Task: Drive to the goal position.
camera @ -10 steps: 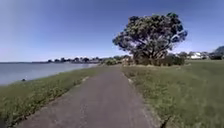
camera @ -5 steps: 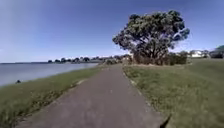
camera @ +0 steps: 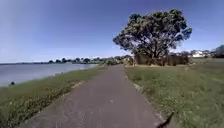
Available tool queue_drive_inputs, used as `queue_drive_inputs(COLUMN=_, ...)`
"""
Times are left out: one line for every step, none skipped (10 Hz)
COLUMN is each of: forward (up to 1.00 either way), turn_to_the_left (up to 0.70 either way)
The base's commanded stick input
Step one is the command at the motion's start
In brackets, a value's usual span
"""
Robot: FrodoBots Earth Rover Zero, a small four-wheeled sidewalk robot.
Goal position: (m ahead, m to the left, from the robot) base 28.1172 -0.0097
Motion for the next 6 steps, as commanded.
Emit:
queue_drive_inputs(forward=0.70, turn_to_the_left=0.00)
queue_drive_inputs(forward=0.70, turn_to_the_left=0.00)
queue_drive_inputs(forward=0.70, turn_to_the_left=0.00)
queue_drive_inputs(forward=0.70, turn_to_the_left=0.00)
queue_drive_inputs(forward=0.70, turn_to_the_left=0.00)
queue_drive_inputs(forward=0.70, turn_to_the_left=0.00)
